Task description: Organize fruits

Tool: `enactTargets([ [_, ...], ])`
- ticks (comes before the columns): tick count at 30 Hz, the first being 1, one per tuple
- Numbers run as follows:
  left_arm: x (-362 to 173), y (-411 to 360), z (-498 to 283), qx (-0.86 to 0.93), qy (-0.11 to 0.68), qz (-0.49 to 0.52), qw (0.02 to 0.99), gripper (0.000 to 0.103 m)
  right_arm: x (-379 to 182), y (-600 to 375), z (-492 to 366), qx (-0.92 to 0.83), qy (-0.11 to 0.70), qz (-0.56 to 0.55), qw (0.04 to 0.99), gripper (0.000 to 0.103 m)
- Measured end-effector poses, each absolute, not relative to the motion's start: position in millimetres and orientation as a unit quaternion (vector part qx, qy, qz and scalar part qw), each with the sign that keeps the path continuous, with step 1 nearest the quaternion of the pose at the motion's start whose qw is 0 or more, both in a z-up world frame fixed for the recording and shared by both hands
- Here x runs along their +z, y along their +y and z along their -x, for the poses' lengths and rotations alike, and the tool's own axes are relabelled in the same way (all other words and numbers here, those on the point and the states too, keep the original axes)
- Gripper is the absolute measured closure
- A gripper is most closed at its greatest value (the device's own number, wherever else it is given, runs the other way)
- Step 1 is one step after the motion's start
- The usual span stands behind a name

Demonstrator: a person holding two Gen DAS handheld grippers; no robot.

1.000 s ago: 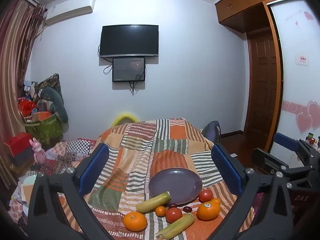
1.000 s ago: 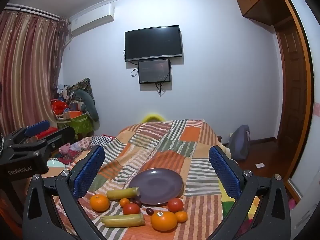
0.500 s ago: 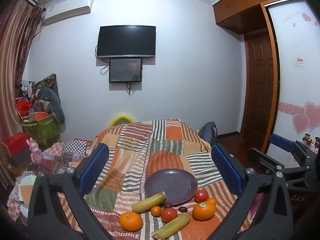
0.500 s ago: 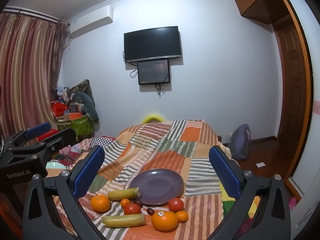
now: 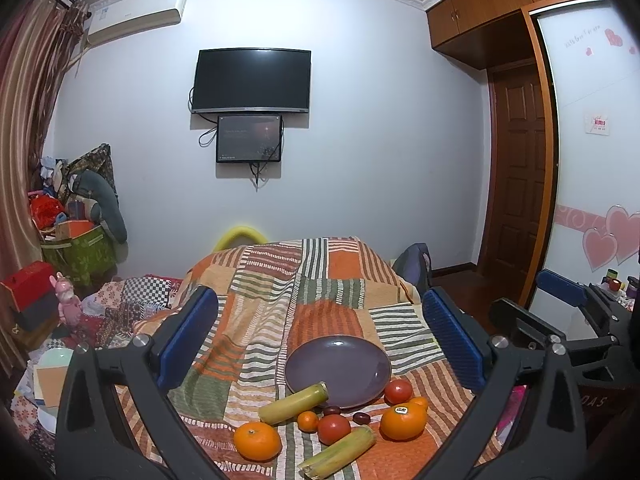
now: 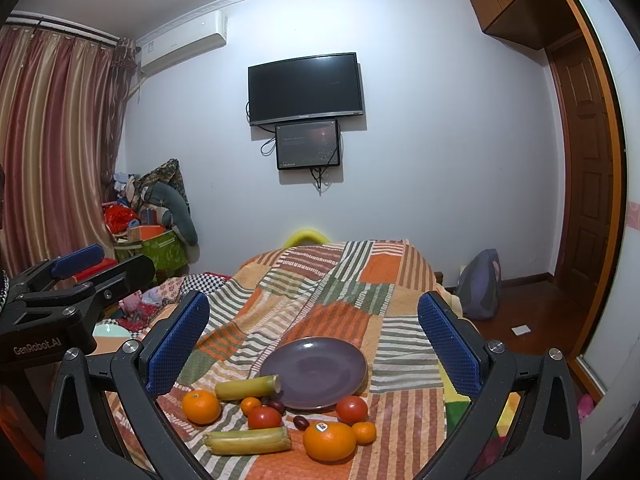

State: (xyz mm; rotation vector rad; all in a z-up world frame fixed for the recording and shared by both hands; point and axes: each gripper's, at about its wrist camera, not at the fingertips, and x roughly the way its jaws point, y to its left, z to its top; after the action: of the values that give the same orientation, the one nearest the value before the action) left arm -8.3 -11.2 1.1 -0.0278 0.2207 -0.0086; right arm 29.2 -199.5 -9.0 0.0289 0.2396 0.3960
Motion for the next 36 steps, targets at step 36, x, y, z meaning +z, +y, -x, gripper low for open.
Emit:
enactTargets([
  [36,1.0,-7.9,6.7,-0.008,0.113,0.021,0.993,0.0,-7.0,-198.3,-28.7,0.195,0.114,-0.014,0.974,0.0],
])
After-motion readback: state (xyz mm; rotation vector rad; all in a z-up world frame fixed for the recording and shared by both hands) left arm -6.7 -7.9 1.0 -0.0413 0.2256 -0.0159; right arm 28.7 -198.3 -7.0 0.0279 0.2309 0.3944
